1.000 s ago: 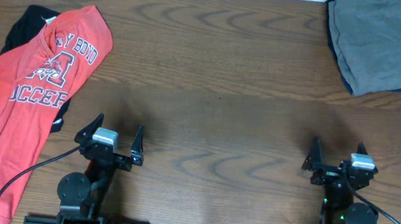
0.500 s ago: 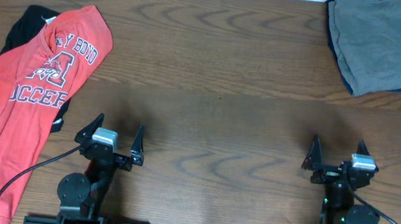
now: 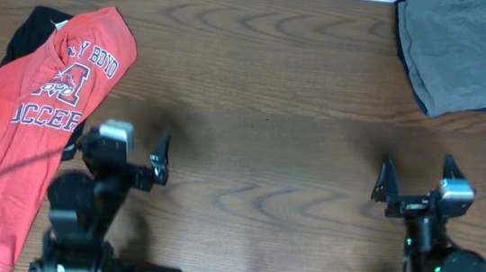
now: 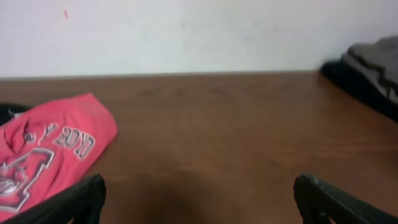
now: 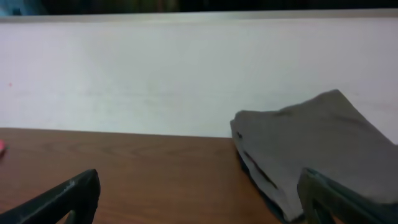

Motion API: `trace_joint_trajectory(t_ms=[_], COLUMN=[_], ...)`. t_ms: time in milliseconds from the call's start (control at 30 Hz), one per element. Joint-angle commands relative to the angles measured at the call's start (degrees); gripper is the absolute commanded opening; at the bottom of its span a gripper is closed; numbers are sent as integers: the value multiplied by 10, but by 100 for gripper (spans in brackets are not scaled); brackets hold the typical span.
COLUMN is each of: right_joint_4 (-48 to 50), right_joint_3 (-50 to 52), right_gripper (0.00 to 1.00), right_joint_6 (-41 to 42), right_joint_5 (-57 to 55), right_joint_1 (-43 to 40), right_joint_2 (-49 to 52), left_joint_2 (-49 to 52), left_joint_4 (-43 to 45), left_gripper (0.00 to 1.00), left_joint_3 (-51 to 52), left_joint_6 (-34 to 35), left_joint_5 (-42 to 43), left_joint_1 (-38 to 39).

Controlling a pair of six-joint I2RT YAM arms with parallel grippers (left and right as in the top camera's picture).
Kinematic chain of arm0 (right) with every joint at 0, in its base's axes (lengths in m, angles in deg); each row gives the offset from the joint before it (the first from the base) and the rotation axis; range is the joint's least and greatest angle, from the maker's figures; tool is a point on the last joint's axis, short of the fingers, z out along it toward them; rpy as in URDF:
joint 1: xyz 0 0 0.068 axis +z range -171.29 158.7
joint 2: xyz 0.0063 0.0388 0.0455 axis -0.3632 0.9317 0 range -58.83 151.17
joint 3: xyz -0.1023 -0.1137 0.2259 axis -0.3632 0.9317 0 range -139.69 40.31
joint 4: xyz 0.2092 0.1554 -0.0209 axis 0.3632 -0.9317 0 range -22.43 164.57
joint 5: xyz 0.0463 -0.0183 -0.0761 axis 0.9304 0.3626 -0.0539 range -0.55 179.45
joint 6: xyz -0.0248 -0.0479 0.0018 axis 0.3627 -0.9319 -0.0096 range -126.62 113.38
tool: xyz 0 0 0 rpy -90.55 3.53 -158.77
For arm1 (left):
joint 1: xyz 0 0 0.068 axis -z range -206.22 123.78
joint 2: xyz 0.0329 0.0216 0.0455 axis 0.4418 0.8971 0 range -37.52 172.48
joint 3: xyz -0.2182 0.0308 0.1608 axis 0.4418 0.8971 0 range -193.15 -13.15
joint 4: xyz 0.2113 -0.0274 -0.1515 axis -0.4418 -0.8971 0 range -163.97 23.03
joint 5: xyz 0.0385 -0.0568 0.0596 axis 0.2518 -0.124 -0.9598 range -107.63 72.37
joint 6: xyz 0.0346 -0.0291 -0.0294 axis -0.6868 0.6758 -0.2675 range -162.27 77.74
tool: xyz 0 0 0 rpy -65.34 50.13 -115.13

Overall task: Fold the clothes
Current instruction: 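Reach the left gripper to the orange shirt's top edge and grasp it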

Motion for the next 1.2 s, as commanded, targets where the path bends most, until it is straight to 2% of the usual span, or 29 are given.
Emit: trace_joint_trajectory(t_ms=[0, 133, 333, 400, 533, 733, 967, 1167], right_joint_4=[-32, -97, -243, -292, -312, -267, -266, -264], right_joint_3=[-84, -192, -391, -457, -539, -550, -549, -549], right_gripper=[99, 99, 99, 99, 99, 99, 93, 92], right_joint_6=[-7, -30, -41, -41, -41, -41, -41, -41], right_joint_5=[23, 43, 44, 53, 136, 222, 228, 207], right_joint_1=[5, 5, 5, 5, 5, 5, 9, 23], right_joint_2=[83, 212, 449, 528, 650, 757, 817, 839], left_joint_2=[102, 215, 380, 430, 486, 559, 652, 719], left_joint_4=[-49, -140, -329, -353, -315, -243, -209, -161], left_gripper=[98, 98, 98, 98, 98, 98, 99, 99], left_joint_3=[-99, -223, -435, -482, -490, -491, -500, -516], left_joint_6=[2, 2, -27, -39, -39, -41, -36, -36], left_joint_5=[5, 8, 8, 8, 8, -33, -37, -38], left_joint_1=[-2, -2, -2, -2, -3, -38, -201, -311])
